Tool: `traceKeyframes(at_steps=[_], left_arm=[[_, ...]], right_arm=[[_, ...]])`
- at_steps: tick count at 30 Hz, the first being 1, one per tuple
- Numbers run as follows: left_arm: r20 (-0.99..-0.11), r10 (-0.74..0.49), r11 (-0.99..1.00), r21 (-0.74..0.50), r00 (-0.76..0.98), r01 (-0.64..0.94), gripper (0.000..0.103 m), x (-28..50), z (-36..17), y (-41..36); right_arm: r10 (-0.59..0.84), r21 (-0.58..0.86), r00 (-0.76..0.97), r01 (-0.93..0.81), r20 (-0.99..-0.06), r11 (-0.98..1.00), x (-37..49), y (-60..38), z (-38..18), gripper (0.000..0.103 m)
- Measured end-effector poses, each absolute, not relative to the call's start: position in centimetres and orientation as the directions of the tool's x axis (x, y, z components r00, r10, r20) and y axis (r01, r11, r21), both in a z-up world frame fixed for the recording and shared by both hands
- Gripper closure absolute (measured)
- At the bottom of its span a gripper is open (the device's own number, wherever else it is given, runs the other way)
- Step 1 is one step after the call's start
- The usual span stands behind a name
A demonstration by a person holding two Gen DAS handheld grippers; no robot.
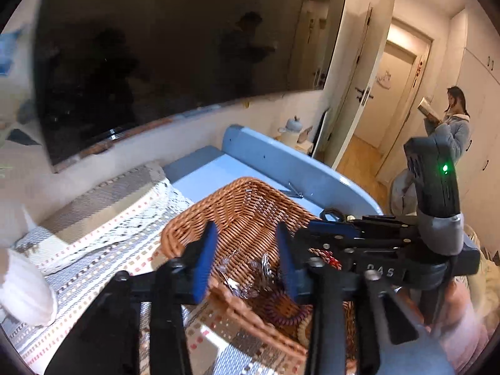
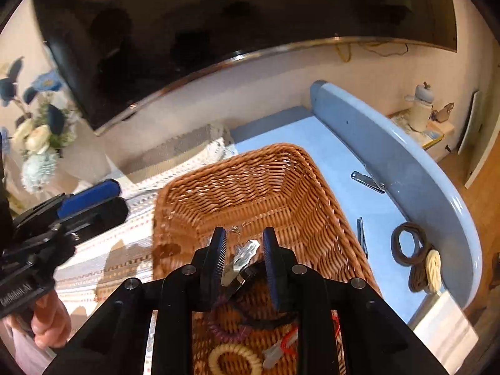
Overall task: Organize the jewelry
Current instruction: 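Carry the keys and chain over the basket and open both tools, then move both open tools back to the bracelet and chain on the cloth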
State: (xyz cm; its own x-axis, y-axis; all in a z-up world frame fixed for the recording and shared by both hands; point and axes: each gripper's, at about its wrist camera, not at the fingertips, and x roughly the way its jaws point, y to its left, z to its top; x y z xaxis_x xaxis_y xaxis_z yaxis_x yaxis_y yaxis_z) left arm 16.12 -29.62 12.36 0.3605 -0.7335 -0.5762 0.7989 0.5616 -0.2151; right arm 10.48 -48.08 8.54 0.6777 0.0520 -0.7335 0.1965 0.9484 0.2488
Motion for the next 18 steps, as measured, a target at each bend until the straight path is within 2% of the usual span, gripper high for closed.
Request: traceKeyframes(at_steps=[4, 8, 12, 15, 18], left_arm=[[-0.566, -0.74, 0.564, -0.227, 0.364, 0.794, 0.054, 14.4, 13.7, -25.6], [-0.562, -0.7, 0.612, -0.153, 0.44, 0.776, 0.054, 11.5, 14.9, -20.5], [-0.568, -0.63, 0.69, -0.095, 0.53, 0.718, 0.054, 8.6, 14.8, -14.3], [-0.578, -0.602, 0.724, -0.104, 0.551, 0.682, 0.054, 7.3, 13.4, -10.2], [-0.609, -0.571, 0.752, -0.116, 0.551, 0.649, 0.054, 6.6, 10.8, -6.8]], right_arm=[[0.081, 0.276, 0.696, 0.173, -0.714, 0.946, 7.9, -46.6, 9.4, 0.079], [0.106, 0.262, 0.729, 0.103, -0.676, 0.959, 5.0, -43.3, 11.4, 0.077], [0.175, 0.253, 0.756, -0.013, -0.63, 0.967, 2.1, -37.7, 12.6, 0.072], [0.178, 0.212, 0.76, -0.054, -0.625, 0.976, 0.2, -33.3, 11.2, 0.065], [0.188, 0.196, 0.745, -0.078, -0.64, 0.977, -0.4, -30.1, 7.9, 0.065]])
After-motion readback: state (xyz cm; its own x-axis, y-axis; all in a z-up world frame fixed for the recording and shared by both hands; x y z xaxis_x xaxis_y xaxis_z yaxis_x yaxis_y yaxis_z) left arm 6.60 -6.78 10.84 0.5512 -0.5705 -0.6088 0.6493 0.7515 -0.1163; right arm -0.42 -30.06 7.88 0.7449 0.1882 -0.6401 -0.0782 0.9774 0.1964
